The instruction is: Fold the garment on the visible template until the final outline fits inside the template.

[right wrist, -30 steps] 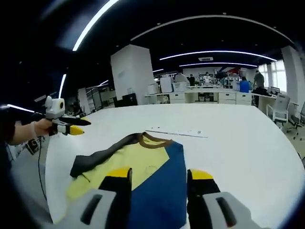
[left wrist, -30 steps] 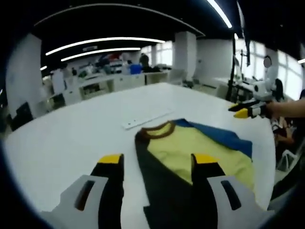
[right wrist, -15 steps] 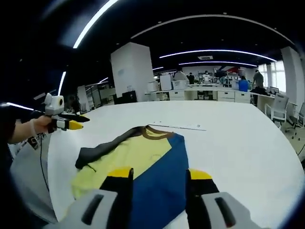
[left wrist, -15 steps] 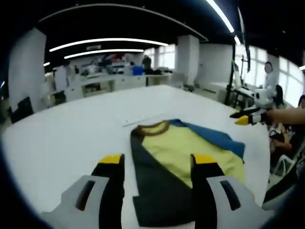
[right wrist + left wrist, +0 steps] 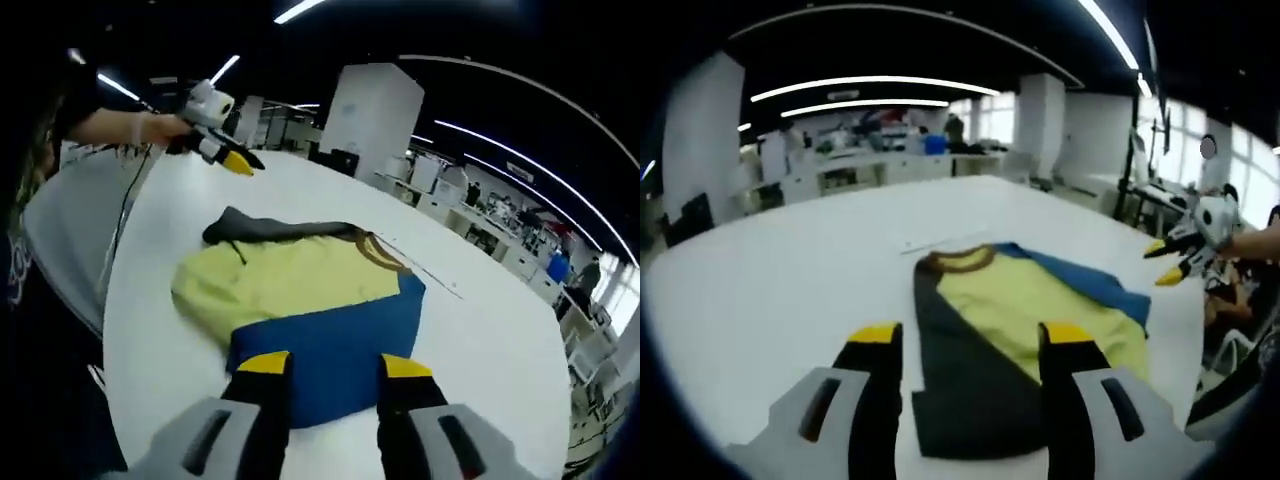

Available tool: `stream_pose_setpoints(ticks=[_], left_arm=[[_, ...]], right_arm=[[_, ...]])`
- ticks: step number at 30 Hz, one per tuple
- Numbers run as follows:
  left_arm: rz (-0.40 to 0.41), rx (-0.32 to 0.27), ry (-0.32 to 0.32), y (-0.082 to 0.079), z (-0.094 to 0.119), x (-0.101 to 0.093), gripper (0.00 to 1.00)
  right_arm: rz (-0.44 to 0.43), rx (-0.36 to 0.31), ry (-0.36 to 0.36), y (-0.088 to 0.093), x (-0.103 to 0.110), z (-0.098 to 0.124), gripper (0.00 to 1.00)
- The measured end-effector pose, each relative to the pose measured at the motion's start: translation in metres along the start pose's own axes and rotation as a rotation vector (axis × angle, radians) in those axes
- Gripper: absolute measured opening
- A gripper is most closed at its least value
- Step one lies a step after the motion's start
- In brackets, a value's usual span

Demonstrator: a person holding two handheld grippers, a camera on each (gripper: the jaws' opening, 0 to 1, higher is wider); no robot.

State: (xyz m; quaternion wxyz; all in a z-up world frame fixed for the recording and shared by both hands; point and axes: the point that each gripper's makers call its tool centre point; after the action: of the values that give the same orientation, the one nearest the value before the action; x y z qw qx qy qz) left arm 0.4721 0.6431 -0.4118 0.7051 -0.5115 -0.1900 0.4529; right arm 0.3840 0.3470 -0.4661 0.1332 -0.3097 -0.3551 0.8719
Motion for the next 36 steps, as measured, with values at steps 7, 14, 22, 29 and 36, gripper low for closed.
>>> stream_pose_setpoints(ticks=[7, 14, 22, 29, 36], left_arm=[[0.014, 0.003, -0.008, 0.005, 0.005, -0.001, 0.51], [0.031, 0.01, -0.014, 0.011, 0.009, 0.001, 0.5], [0.044, 0.016, -0.026, 0.017, 0.012, 0.005, 0.5], [0.048, 0.021, -0.024, 0.018, 0.011, 0.006, 0.5], [0.053, 0.015, -0.023, 0.017, 0.011, 0.006, 0.5]], right_arm=[[0.219, 0.083, -0.067, 0.021, 0.026, -0.008, 0.23], [0.241, 0.122, -0.094, 0.043, 0.03, -0.014, 0.17], [0.207, 0.095, -0.049, 0.035, 0.017, -0.008, 0.0], [0.236, 0.037, 0.006, -0.007, -0.021, -0.008, 0.0], [0.3, -0.014, 0.027, -0.049, -0.057, -0.035, 0.0]])
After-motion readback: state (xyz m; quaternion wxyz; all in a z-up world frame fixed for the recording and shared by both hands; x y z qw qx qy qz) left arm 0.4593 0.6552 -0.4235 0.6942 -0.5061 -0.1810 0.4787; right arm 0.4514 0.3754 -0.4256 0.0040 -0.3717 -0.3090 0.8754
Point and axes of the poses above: the point that each gripper's makers call its tool centre point, and the gripper's own axes: z roughly backward along the fingers, x roughly to its left, y roughly out of its underside, and after that the axes turned 9 degrees about z, right-handed
